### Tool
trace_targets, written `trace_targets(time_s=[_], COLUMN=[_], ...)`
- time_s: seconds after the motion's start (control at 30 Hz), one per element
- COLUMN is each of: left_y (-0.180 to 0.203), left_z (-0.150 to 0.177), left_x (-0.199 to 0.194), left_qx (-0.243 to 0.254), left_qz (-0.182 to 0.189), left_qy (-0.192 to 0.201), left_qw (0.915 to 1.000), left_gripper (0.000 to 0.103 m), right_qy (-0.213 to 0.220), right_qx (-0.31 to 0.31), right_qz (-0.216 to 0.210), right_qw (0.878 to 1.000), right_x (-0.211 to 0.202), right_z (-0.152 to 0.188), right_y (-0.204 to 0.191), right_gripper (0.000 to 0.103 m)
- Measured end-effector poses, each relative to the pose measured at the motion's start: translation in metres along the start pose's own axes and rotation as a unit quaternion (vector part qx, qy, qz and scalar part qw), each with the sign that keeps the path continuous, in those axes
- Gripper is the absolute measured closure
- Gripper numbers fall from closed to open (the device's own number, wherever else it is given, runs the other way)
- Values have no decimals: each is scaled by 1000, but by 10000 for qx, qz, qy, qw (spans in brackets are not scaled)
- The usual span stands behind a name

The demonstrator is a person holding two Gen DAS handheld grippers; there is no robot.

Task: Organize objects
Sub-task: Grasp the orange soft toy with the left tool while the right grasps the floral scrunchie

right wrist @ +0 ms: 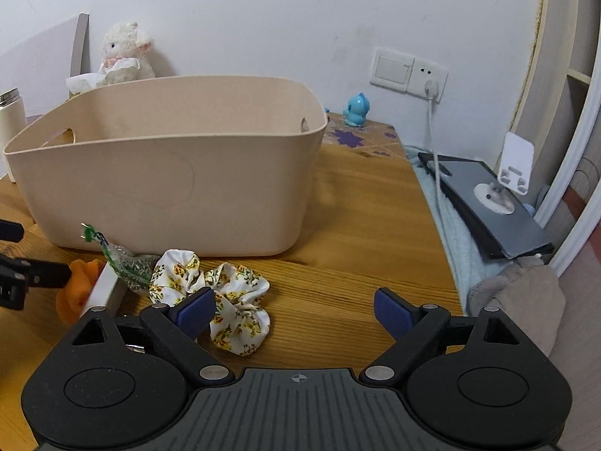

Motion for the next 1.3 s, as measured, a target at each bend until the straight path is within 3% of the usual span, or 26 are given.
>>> trace_targets(time_s=[0.27,0.43,0.57,0.7,0.77,0.83,0.87,1.03,1.3], left_y=[6,13,19,29,34,39,40,41,35], left_z=[7,12,13,16,18,20,20,22,28], left_x=[18,25,23,21,19,18,17,17,6], left_qx=[-50,88,218,401,503,584,610,534,497], left_qz=[243,290,399,548,680,758,751,831,717], left_qy=[-138,-121,-23,65,56,25,25,-105,-78], left_qw=[9996,9995,9990,9977,9964,9954,9953,9951,9962], left_gripper=[9,16,34,55,77,86,90,99,101], right_qy=[-74,-108,-119,-23,4,13,13,7,69], right_qx=[51,41,114,94,66,41,38,37,188], right_qz=[-253,-357,-533,-759,-817,-859,-889,-827,-873], right_qw=[9996,9993,9984,9971,9966,9963,9960,9966,9960], right_x=[24,30,32,28,26,24,23,18,4], right_z=[2,5,8,8,8,8,8,13,19], right_y=[-11,-14,-16,-20,-23,-27,-29,-29,-28], right_gripper=[11,19,29,49,56,74,77,93,96])
Point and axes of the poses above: each gripper's, at about its wrist camera, not at the fingertips, and x roughly the way its jaws point, y to its right, z to its underside, the point moved 4 cm from there along x, roughly the way its jaws point, and after that the axes turned 9 degrees about -x, right-handed, at the moved point
